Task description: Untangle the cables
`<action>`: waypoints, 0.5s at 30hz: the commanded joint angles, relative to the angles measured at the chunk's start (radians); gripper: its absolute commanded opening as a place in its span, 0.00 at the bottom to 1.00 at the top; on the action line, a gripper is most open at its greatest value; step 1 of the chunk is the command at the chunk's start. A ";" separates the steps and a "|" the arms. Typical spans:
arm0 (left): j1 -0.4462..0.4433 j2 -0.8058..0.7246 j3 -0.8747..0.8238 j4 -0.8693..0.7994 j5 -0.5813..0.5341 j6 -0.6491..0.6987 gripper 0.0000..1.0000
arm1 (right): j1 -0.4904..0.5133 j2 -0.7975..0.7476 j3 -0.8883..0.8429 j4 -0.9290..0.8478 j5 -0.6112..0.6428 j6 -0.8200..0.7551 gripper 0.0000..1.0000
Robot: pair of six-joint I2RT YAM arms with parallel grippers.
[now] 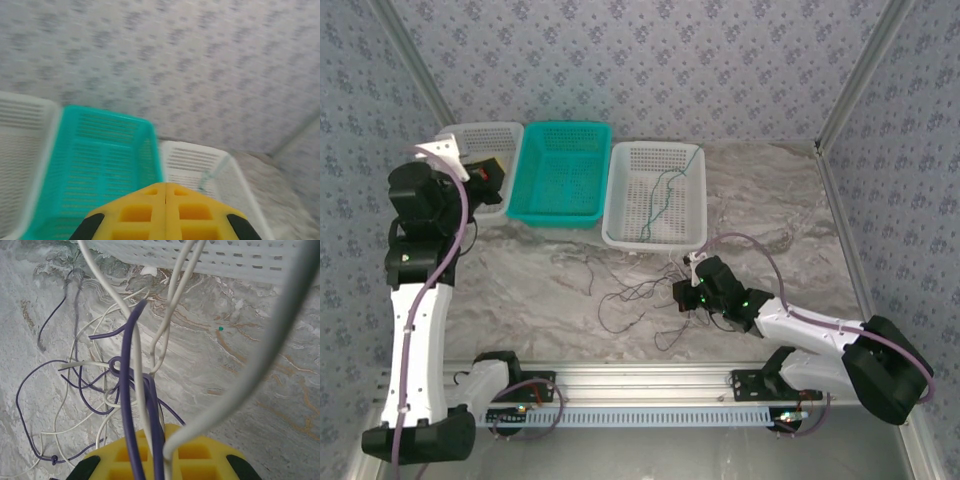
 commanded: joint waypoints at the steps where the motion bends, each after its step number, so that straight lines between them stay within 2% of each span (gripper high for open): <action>1: -0.110 0.000 -0.104 0.064 0.225 0.041 0.15 | -0.006 0.001 0.029 0.004 -0.017 0.010 0.03; 2: -0.171 -0.009 -0.140 0.053 0.201 0.081 0.20 | -0.007 -0.001 0.034 0.003 -0.019 0.010 0.04; 5: -0.352 -0.032 -0.244 0.037 0.123 0.166 0.28 | -0.007 -0.007 0.053 -0.010 -0.029 0.004 0.04; 9: -0.521 -0.024 -0.377 0.065 0.053 0.230 0.38 | -0.006 -0.006 0.067 -0.027 -0.032 -0.005 0.04; 12: -0.655 -0.009 -0.478 0.176 -0.004 0.285 0.42 | -0.008 0.001 0.070 -0.023 -0.037 -0.005 0.04; 15: -0.752 0.021 -0.558 0.279 -0.110 0.334 0.45 | -0.006 0.009 0.076 -0.026 -0.045 0.001 0.04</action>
